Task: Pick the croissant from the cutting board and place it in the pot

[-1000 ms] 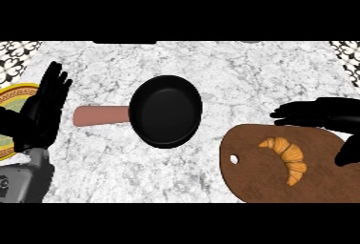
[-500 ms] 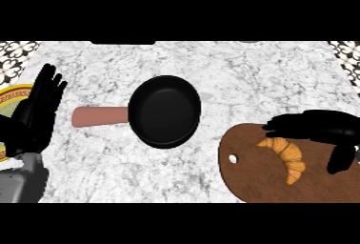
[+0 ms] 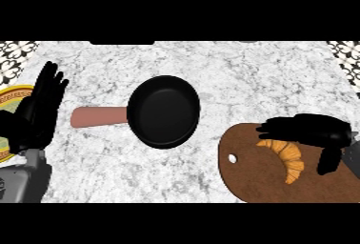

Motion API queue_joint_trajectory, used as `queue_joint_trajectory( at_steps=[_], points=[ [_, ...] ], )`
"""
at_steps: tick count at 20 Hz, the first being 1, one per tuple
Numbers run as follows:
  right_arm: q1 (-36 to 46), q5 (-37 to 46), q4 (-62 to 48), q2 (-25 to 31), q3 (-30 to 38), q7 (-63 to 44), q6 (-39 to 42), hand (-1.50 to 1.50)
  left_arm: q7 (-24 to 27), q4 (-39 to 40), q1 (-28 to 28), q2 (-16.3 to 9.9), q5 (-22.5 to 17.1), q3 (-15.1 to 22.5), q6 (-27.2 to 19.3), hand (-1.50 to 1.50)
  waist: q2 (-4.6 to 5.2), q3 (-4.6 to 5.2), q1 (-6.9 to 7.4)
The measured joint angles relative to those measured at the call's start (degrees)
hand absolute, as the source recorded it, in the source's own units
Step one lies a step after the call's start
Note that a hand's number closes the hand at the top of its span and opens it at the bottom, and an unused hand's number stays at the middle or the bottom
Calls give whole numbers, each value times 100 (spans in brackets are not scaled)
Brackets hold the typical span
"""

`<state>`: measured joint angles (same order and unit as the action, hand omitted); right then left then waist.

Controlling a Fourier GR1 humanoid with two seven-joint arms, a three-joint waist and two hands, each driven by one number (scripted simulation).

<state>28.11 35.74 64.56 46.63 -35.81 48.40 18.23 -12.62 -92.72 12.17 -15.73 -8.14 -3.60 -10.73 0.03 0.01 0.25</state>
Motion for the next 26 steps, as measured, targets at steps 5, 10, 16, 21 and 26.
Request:
queue_joint_trajectory(
  at_steps=[5,10,16,21,26],
  points=[
    [71,415,-427,-471,77,52,-119,-150,-21,-20,-15,78,75,5,51,0,3,-1,10],
    [4,811,-640,-704,291,70,-163,-150,20,103,66,172,145,-38,90,0,1,-2,-2],
    [40,1233,-888,-932,338,256,-320,150,13,45,-13,174,149,-136,183,0,-2,5,8],
    [63,1471,-1046,-1060,361,637,-759,150,-97,-183,-81,178,176,-151,199,0,-31,35,27],
    [81,1619,-999,-1287,374,451,-708,150,-28,-86,-77,209,192,-210,238,0,-56,68,-5]
  ],
)
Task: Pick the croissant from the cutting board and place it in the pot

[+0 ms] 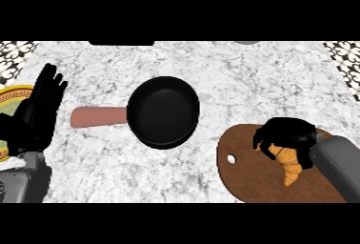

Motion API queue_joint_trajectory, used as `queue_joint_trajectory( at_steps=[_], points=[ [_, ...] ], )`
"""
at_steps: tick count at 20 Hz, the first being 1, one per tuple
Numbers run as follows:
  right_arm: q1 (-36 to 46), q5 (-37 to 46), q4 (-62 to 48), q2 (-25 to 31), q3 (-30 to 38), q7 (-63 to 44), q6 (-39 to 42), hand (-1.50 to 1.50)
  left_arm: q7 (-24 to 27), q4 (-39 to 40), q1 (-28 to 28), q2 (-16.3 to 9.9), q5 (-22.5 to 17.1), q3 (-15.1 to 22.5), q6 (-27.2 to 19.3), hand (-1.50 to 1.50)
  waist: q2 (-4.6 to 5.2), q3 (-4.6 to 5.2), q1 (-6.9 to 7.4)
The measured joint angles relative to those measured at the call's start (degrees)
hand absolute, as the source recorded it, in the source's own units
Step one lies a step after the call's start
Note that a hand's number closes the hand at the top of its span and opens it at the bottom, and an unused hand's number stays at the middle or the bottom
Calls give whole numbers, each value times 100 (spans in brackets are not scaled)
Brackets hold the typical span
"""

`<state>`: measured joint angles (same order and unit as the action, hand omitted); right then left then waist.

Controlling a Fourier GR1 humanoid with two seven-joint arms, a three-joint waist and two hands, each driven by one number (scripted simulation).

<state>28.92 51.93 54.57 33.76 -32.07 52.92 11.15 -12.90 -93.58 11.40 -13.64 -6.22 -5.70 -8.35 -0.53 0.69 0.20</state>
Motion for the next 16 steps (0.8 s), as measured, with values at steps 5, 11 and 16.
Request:
queue_joint_trajectory(
  at_steps=[5,11,16],
  points=[
    [2,-22,276,-1184,76,-1690,498,150,-30,36,-22,-5,17,-3,-9,0,-112,88,-56],
    [46,-26,476,-2504,195,-3491,643,150,-41,63,-33,8,42,38,-5,0,-172,73,-52],
    [64,-243,854,-3084,190,-4970,274,150,-47,102,-13,44,44,98,19,0,-156,-4,61]
  ],
)
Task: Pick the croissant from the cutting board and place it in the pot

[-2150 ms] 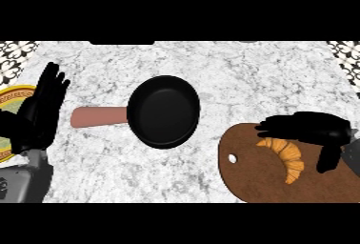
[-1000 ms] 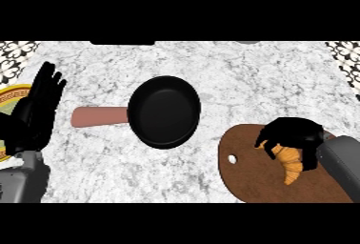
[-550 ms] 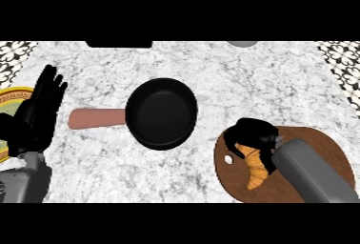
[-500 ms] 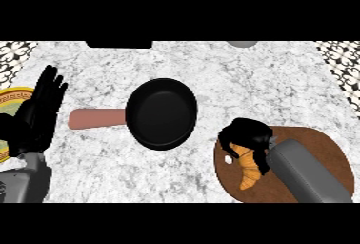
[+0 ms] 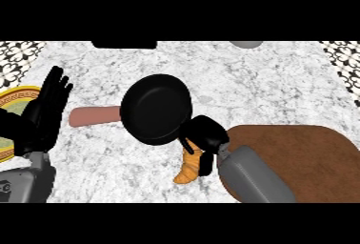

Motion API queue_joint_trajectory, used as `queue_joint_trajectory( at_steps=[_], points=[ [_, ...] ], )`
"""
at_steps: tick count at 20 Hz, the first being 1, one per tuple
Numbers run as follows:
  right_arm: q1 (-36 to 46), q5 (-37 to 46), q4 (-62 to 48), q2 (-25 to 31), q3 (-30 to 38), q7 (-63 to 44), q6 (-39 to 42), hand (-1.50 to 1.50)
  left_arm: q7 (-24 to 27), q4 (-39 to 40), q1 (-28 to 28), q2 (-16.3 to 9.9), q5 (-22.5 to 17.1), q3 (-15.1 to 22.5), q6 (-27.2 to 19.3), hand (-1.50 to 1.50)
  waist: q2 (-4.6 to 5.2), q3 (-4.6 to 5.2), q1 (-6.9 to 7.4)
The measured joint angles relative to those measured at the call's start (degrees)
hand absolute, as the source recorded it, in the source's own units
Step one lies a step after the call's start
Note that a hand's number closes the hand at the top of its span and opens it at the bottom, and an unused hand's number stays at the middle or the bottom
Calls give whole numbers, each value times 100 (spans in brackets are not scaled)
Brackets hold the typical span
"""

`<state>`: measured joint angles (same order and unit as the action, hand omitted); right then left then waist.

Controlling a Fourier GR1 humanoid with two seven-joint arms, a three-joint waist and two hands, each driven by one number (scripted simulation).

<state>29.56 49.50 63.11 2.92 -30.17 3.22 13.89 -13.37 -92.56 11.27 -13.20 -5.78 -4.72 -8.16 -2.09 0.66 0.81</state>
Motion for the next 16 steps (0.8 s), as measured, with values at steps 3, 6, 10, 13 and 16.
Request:
queue_joint_trajectory(
  at_steps=[3,6,10,13,16],
  points=[
    [73,-177,389,-149,60,-805,-551,150,-9,21,1,9,-13,14,20,0,-26,-36,59],
    [224,-279,827,-223,78,-1625,-1192,150,-19,52,18,17,-9,45,40,0,-47,-52,89],
    [575,-151,1380,-265,-21,-2793,-2053,150,-23,82,29,34,4,82,50,0,-81,-47,144],
    [887,35,1704,-279,-183,-3735,-2660,150,-12,119,72,64,13,111,48,0,-55,-40,190],
    [1262,372,1885,-285,-407,-4811,-3049,150,-26,124,136,75,14,122,44,0,-39,-31,216]
  ],
)
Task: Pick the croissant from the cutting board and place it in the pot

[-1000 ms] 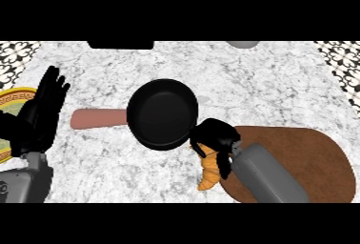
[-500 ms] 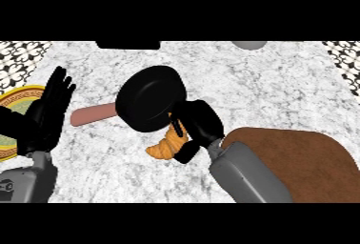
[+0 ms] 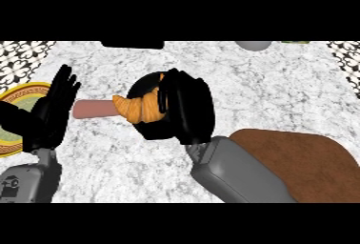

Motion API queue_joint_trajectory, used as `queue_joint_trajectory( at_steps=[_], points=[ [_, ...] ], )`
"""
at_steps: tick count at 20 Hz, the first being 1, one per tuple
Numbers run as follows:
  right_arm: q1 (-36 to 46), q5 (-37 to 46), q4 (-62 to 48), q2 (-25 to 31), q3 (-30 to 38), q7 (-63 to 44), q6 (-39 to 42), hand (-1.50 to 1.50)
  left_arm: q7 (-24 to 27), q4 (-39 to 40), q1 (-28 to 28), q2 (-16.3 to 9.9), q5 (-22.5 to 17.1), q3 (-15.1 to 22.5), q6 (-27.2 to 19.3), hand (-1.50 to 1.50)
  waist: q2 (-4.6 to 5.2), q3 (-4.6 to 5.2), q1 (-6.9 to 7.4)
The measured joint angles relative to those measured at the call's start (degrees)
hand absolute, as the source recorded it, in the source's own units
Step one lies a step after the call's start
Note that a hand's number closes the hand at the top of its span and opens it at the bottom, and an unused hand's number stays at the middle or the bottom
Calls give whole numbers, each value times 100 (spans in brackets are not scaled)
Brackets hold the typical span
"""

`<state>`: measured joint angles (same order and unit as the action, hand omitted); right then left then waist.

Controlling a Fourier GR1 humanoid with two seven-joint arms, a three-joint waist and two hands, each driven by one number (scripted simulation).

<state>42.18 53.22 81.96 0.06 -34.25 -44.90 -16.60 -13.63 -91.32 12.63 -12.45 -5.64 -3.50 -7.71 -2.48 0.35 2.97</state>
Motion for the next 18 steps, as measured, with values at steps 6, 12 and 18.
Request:
queue_joint_trajectory(
  at_steps=[6,12,18],
  points=[
    [800,492,126,27,-497,-1661,-349,150,17,13,111,7,22,50,29,0,96,-1,105],
    [1333,656,-74,65,-692,-2226,-460,150,-19,-37,195,6,41,71,26,0,181,-11,153],
    [1522,826,-450,78,-698,-2359,-829,150,52,15,224,18,46,18,1,0,240,-18,114]
  ],
)
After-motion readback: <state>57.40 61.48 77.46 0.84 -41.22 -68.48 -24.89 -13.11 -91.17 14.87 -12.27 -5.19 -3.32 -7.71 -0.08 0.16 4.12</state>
